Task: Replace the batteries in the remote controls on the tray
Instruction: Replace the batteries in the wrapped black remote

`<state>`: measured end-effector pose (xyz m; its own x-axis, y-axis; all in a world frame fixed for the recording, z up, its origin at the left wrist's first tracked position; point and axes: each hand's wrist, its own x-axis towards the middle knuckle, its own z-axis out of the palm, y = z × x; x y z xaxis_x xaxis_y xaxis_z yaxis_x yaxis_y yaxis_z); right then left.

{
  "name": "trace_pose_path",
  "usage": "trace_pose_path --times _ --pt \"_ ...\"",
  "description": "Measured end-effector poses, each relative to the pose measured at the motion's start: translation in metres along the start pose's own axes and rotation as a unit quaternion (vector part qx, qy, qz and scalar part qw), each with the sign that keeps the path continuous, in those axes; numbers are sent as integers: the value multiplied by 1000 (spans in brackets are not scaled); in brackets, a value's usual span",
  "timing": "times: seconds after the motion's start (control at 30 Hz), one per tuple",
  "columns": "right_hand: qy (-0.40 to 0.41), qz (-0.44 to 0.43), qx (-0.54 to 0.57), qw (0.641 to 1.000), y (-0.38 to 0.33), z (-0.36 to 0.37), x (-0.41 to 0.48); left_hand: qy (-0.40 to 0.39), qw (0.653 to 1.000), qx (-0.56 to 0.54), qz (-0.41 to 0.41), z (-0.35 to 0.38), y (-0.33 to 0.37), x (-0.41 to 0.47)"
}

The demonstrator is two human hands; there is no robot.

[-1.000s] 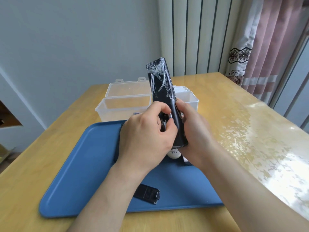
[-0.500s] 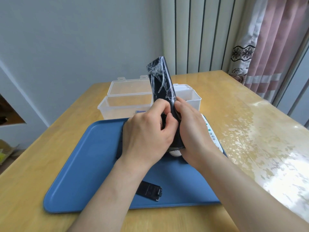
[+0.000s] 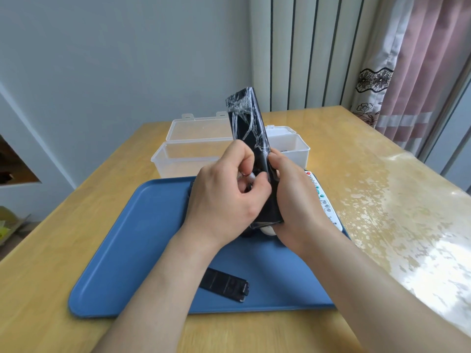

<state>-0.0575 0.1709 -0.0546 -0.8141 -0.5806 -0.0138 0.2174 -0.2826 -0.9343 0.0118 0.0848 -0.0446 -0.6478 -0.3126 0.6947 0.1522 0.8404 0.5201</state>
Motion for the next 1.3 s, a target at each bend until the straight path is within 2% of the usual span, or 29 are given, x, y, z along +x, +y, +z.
trace_pose_path --times 0.1,0.17,0.2,0.23,0.3,0.37,0.4,0.43,0.57,0.7,0.8,0.87,0.9,0.93,1.0,1.03,1.07,1.13,1.2,1.3 --pt "0 15 31 999 -2 -2 -2 3 1000 7 24 2 1 -2" --pt "1 40 63 997 -4 -2 -3 10 996 -88 -23 3 3 -1" --pt "-2 46 77 996 -6 -3 -3 15 982 -173 -72 1 5 1" --pt "-5 48 86 995 -8 -3 -3 23 952 -277 -129 -1 7 4" --pt "-22 41 70 996 -10 -3 -3 55 848 -470 -238 -9 6 11" --pt "-44 22 -5 999 -9 -4 -3 100 751 -578 -304 -21 -3 18" --pt "-54 15 -48 997 -6 -4 -4 115 722 -602 -322 -27 -8 21" --pt "-65 15 -91 994 -2 -1 -5 122 716 -602 -333 -35 -14 23" --pt "-133 33 -219 966 12 39 -12 97 796 -508 -314 -70 -28 26" --pt "-178 57 -297 936 31 90 -9 65 837 -447 -311 -95 -39 28" --pt "-205 93 -339 914 40 111 -17 -3 874 -359 -327 -100 -54 32" --pt "-220 84 -379 895 36 114 -21 -34 886 -310 -344 -102 -63 39" --pt "-204 65 -387 897 30 113 -22 -42 888 -300 -347 -102 -66 43" --pt "-167 45 -368 914 22 110 -19 -52 892 -289 -343 -99 -69 49" --pt "-92 65 -189 975 2 94 -3 -89 912 -243 -319 -84 -67 62" --pt "-82 99 -68 989 -7 84 8 -114 920 -216 -307 -71 -63 68" --pt "-77 129 30 988 -17 74 21 -141 922 -200 -298 -54 -58 76" --pt "-70 138 107 982 -29 57 42 -181 923 -184 -286 -19 -47 89" --pt "-22 111 61 992 -40 39 63 -199 918 -197 -280 18 -44 107" --pt "47 51 -137 988 -56 12 87 -207 901 -244 -293 57 -46 130"
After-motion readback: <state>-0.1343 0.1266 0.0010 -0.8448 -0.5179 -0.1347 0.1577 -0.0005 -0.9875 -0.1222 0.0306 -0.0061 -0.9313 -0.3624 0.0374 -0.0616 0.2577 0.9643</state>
